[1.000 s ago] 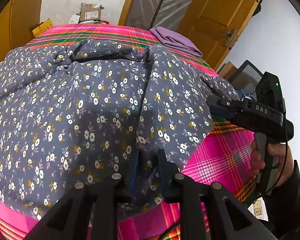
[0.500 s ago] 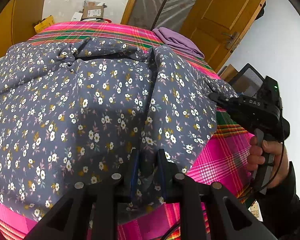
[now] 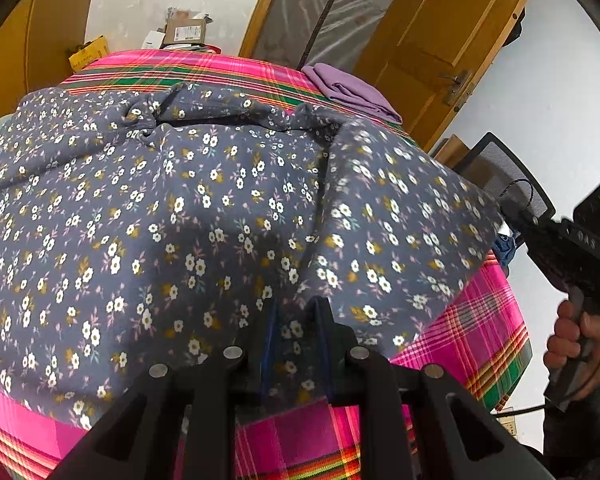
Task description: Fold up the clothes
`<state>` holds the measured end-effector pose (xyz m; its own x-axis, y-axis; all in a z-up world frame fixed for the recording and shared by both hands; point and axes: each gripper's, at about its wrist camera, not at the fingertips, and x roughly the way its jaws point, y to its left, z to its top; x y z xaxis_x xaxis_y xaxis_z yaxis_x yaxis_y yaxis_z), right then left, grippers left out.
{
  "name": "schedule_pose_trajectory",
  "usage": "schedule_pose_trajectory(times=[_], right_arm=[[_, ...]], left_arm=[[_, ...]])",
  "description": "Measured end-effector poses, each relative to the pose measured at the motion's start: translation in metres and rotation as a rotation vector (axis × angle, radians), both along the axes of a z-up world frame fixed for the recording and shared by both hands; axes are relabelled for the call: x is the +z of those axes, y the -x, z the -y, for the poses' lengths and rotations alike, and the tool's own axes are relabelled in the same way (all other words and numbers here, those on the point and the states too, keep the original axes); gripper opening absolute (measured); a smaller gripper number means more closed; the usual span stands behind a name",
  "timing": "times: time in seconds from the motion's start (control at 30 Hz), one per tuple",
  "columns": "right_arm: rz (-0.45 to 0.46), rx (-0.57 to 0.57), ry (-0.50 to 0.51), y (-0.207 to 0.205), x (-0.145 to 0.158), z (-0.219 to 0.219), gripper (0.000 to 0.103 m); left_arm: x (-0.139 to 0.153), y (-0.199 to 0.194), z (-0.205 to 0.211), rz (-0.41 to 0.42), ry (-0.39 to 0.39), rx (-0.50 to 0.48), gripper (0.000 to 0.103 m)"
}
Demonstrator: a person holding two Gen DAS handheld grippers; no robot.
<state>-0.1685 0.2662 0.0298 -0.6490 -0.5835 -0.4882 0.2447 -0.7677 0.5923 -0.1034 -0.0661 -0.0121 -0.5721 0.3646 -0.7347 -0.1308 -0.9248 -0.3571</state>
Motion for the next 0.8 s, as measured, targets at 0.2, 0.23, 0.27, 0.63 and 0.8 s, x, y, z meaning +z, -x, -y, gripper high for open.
schedule_pose_trajectory(times=[0.2, 0.23, 0.27, 0.63, 0.8], right_arm=[[0.118, 0.055, -0.027, -0.032, -0.022, -0.005, 0.006], [0.142, 0.078, -0.025, -0.035, -0.028, -0.005, 0.006], [0.162, 0.094, -0.030, -0.038, -0.034, -0.006, 0.006], [0.102, -0.113, -0.158, 0.005, -0.041, -0.059, 0.036], [0.133, -0.147, -0.184, 0.049, -0.054, -0.079, 0.036]], left_arm=[[0.000, -0.005, -0.005, -0.004, 0.008, -0.018, 0.018], [-0.001, -0.004, -0.007, 0.000, 0.009, -0.021, 0.018], [-0.002, -0.003, -0.008, 0.004, 0.011, -0.024, 0.018], [-0.007, 0.000, -0.015, 0.019, 0.010, -0.017, 0.018], [-0.006, 0.000, -0.014, 0.017, 0.008, -0.005, 0.018]])
